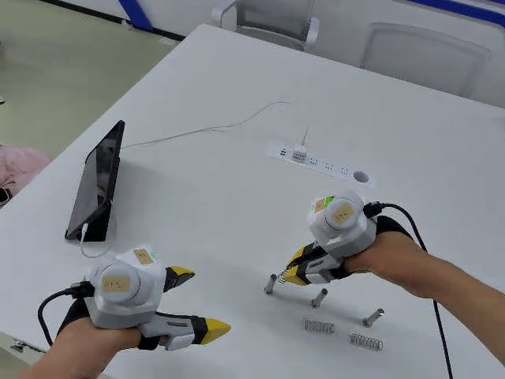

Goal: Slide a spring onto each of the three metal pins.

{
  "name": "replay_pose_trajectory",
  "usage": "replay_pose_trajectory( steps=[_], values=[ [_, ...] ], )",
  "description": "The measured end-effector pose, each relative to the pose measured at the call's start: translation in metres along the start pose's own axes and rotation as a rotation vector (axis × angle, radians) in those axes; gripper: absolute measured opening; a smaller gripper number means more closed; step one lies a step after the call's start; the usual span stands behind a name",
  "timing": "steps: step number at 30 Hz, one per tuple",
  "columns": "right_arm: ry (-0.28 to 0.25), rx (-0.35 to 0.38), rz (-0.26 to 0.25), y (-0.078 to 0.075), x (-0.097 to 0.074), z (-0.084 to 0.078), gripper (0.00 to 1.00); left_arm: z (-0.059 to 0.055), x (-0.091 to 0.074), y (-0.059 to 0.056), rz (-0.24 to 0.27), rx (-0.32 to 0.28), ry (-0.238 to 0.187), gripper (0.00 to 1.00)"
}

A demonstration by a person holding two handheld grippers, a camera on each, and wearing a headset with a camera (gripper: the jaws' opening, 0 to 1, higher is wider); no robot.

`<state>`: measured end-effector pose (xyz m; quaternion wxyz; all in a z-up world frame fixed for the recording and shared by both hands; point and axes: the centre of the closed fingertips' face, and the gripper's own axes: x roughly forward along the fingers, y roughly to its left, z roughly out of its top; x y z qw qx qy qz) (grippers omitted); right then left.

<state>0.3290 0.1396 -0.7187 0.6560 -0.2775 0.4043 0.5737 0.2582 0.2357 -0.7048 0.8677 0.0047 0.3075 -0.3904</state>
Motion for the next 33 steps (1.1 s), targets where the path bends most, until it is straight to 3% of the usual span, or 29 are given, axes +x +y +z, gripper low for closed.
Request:
replay_pose_trajectory(
  steps=[24,33],
  values=[
    [0.048,-0.068,0.008,-0.002,0.022,0.002,0.13,-0.004,-0.002,-0.001,0.001,-0.027,0.001,0.66],
    [0.043,-0.077,0.007,-0.003,0.028,0.005,0.13,-0.002,-0.003,-0.001,0.000,-0.032,-0.005,0.66]
  ],
)
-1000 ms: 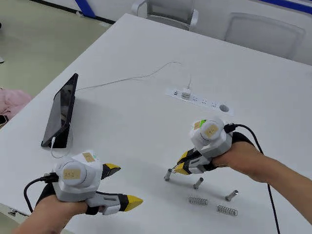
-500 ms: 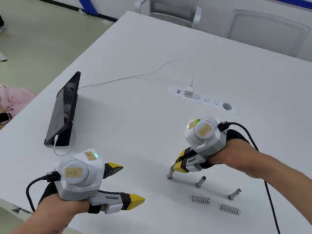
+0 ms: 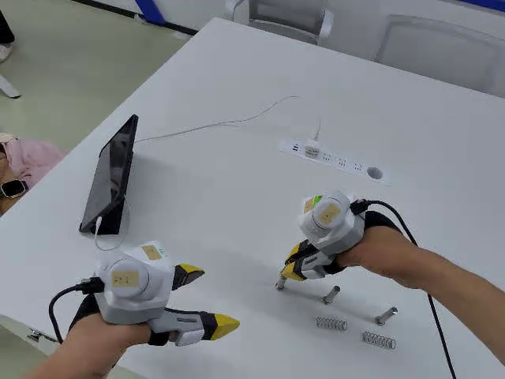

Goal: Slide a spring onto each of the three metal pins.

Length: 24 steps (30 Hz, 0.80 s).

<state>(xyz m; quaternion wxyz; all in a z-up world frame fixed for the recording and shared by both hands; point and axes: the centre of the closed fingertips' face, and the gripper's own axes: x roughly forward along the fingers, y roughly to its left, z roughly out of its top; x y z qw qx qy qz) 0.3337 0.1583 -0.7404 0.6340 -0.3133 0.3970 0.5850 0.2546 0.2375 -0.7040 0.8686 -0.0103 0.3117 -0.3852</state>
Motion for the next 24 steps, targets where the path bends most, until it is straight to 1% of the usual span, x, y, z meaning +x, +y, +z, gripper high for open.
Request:
replay_pose_trajectory(
  steps=[6,13,24],
  values=[
    [0.017,-0.034,0.002,0.005,0.005,-0.001,0.13,0.000,0.000,0.001,0.003,-0.003,-0.002,0.65],
    [0.034,-0.063,-0.004,0.004,0.010,-0.004,0.13,-0.002,0.000,0.001,0.004,-0.003,0.001,0.65],
    [0.061,-0.101,0.000,0.005,0.024,-0.012,0.13,-0.001,-0.001,0.004,0.011,-0.006,-0.003,0.65]
  ],
)
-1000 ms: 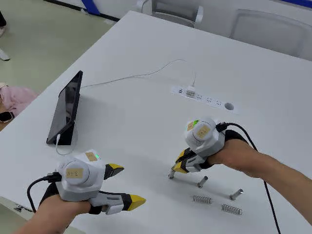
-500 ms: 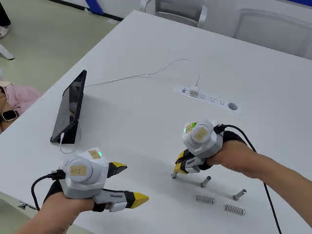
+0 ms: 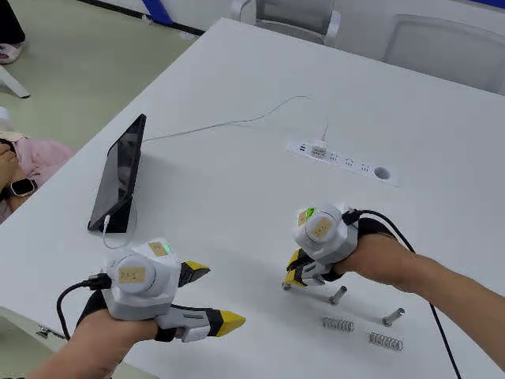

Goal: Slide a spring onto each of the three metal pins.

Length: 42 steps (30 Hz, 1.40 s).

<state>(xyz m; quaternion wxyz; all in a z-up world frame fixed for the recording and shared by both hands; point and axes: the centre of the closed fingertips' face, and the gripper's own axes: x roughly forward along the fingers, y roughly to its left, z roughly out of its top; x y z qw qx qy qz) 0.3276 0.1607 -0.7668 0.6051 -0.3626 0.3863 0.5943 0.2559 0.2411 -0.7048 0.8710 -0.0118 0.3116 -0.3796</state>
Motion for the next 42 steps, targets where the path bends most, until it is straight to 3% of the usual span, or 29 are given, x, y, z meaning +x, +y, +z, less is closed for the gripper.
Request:
replay_pose_trajectory(
  steps=[22,25,28,34,42],
  values=[
    [0.020,-0.007,0.005,-0.001,0.016,-0.009,0.13,-0.002,-0.001,0.003,0.007,-0.009,0.000,0.64],
    [0.019,0.003,0.002,0.000,0.012,-0.010,0.20,-0.002,-0.001,0.002,0.006,-0.010,-0.001,0.64],
    [-0.001,-0.004,-0.010,-0.001,0.004,-0.009,0.22,-0.003,0.000,0.002,0.002,-0.008,0.002,0.64],
    [-0.057,0.051,-0.043,-0.008,-0.015,-0.008,0.35,0.001,0.001,-0.002,-0.004,0.001,0.002,0.65],
    [-0.168,0.181,-0.089,-0.014,-0.037,-0.004,0.40,0.005,0.000,-0.006,-0.010,0.011,-0.004,0.65]
  ],
)
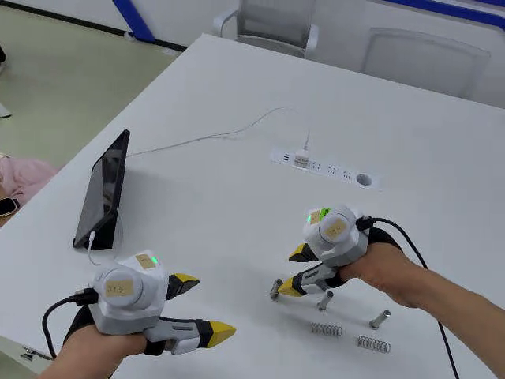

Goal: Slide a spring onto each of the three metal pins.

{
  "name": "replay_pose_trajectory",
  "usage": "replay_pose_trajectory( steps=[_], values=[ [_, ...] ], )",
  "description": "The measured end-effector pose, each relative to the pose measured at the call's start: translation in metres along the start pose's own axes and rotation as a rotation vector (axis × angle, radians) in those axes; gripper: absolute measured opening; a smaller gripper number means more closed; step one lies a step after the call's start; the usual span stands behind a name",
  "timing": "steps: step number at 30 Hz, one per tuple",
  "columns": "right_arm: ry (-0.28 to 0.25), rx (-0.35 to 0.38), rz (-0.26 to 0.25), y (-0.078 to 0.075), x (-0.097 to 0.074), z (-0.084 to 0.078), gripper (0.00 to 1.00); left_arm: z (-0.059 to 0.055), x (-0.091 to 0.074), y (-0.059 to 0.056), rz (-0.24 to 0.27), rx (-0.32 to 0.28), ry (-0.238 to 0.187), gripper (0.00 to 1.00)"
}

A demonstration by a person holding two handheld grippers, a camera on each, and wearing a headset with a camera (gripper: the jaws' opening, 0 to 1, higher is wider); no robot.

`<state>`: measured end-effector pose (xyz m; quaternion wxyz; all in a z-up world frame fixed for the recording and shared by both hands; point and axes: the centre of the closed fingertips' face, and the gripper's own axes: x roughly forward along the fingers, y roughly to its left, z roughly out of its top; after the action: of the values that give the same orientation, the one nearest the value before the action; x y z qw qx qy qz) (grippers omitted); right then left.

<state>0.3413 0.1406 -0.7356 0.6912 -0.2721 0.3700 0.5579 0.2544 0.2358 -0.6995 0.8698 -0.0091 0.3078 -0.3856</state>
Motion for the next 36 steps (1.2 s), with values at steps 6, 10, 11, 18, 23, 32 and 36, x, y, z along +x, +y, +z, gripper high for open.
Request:
replay_pose_trajectory(
  steps=[6,10,11,18,23,32,36],
  values=[
    [-0.047,0.054,-0.024,0.002,-0.008,0.000,0.41,0.004,-0.003,0.000,0.003,0.006,-0.009,0.65],
    [-0.071,0.088,-0.048,0.004,-0.016,-0.001,0.44,0.007,-0.004,0.000,0.005,0.006,-0.018,0.65],
    [-0.084,0.101,-0.052,0.004,-0.017,0.000,0.46,0.008,-0.004,0.001,0.007,0.005,-0.020,0.65],
    [-0.151,0.175,-0.089,0.010,-0.032,-0.004,0.50,0.012,-0.003,0.000,0.008,0.002,-0.029,0.65],
    [-0.180,0.217,-0.116,0.013,-0.041,-0.011,0.54,0.015,0.002,-0.002,0.002,0.000,-0.028,0.66],
    [-0.235,0.290,-0.169,0.016,-0.058,-0.025,0.60,0.022,0.011,-0.004,-0.013,0.010,-0.027,0.66],
    [-0.240,0.311,-0.188,0.019,-0.063,-0.034,0.62,0.023,0.013,-0.006,-0.020,0.010,-0.026,0.66]
  ],
)
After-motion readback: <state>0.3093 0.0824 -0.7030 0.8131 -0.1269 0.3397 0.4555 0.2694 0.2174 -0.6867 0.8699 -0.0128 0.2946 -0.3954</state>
